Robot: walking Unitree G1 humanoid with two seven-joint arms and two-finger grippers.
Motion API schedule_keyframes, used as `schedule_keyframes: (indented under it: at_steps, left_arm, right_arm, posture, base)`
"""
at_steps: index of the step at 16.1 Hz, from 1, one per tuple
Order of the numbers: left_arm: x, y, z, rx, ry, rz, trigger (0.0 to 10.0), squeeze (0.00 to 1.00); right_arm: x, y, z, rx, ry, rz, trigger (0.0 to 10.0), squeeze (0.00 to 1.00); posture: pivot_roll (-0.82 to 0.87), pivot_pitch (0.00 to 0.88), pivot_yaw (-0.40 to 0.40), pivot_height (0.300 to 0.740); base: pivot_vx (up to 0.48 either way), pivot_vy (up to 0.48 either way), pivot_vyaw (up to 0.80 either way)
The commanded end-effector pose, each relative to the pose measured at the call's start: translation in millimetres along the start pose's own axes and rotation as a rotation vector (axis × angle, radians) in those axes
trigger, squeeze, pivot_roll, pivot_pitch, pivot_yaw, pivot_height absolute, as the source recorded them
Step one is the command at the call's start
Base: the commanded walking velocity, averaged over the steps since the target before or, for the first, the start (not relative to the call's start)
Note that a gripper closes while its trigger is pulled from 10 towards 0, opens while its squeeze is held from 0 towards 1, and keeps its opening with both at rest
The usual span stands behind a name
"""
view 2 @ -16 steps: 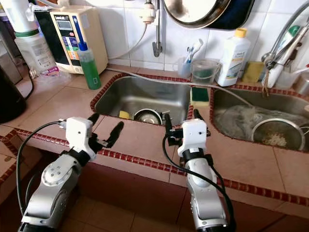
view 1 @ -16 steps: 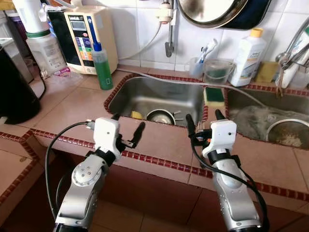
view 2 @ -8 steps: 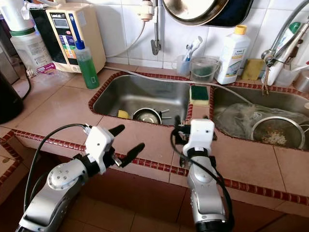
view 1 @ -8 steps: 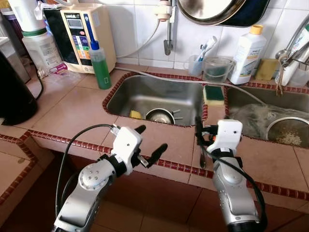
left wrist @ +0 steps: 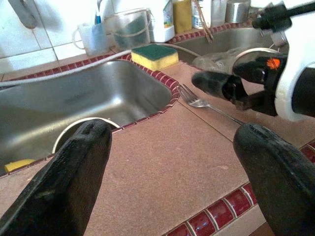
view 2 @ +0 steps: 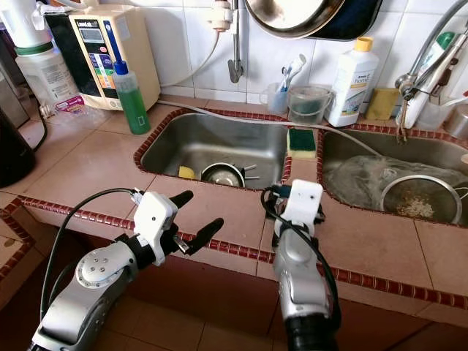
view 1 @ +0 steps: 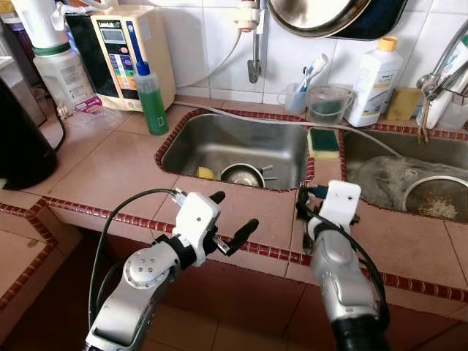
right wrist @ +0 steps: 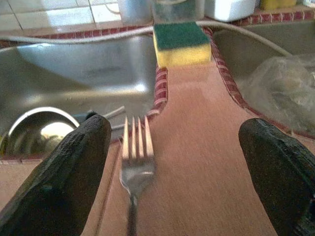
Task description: Kitchen organization
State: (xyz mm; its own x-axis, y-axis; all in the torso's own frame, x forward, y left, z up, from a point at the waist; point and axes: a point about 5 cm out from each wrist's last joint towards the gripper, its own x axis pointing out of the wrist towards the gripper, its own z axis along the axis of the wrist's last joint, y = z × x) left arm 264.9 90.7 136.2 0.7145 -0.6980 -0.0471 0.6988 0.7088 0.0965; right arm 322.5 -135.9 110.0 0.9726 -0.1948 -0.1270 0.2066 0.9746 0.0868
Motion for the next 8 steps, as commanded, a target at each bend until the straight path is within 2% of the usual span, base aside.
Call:
schedule_keyframes:
  at_steps: [1,3,8]
  left_arm:
    - [0.2,-1.8,6,0.011,-0.013,0.002,10.0,0.00]
    - [0.8,-2.0,6,0.005,-0.016,0.011,10.0,0.00]
    - [1.1,-1.6,8,-0.002,-0.020,0.030,10.0,0.00]
  right_arm:
    - [2.4,8.4,3,-0.003,0.015,-0.001,10.0,0.00]
    - [5.2,16.9,6,0.026,0.047,-0.017,10.0,0.00]
    - [0.3,31.5,1,-0.003,0.090,-0.056,10.0,0.00]
  posture:
    - [-0.16,0.020,0.048,0.740]
    - [-0.16,0.020,0.043,0.740]
    - [-0.15,0.024,0.033,0.740]
  base:
    - [0.000,0.000,0.00]
    - [0.000,0.000,0.00]
    - [0.000,0.000,0.00]
